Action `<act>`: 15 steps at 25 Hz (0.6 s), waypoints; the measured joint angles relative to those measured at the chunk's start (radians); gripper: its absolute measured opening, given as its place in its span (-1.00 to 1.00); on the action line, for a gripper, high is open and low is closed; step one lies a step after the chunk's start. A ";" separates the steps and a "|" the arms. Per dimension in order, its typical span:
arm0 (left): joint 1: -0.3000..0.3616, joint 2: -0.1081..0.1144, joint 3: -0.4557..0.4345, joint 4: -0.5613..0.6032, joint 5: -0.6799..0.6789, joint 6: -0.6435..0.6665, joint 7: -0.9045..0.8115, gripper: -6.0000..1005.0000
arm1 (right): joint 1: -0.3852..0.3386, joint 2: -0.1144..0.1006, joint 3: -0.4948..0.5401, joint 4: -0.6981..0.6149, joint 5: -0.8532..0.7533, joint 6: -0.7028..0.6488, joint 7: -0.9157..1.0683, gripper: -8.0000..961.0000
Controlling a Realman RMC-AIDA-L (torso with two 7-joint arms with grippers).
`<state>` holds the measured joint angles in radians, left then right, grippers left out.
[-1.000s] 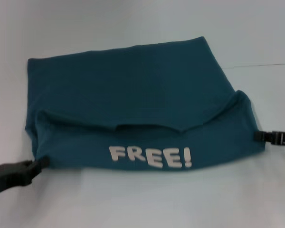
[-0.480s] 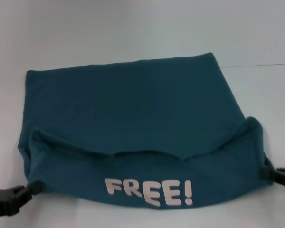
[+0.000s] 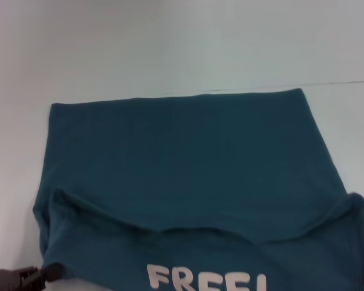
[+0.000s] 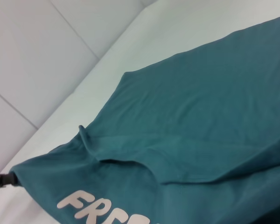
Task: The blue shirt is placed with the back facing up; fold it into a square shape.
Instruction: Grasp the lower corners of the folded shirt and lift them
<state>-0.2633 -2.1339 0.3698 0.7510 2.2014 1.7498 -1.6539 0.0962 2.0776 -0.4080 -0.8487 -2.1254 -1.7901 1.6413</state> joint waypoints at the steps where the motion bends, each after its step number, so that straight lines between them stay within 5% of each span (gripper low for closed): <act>1: 0.008 -0.002 0.000 0.005 0.001 0.013 0.003 -0.93 | -0.009 0.000 0.010 0.000 -0.007 -0.012 -0.012 -0.92; 9: 0.054 -0.008 -0.012 0.020 0.074 0.108 0.023 -0.93 | -0.034 -0.006 0.180 0.007 -0.101 -0.082 -0.085 -0.92; 15: 0.068 -0.016 -0.013 0.018 0.133 0.156 0.033 -0.93 | -0.038 -0.015 0.199 0.005 -0.109 -0.110 -0.096 -0.92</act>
<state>-0.1950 -2.1495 0.3565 0.7693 2.3346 1.9058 -1.6205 0.0578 2.0630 -0.2085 -0.8436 -2.2345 -1.8999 1.5452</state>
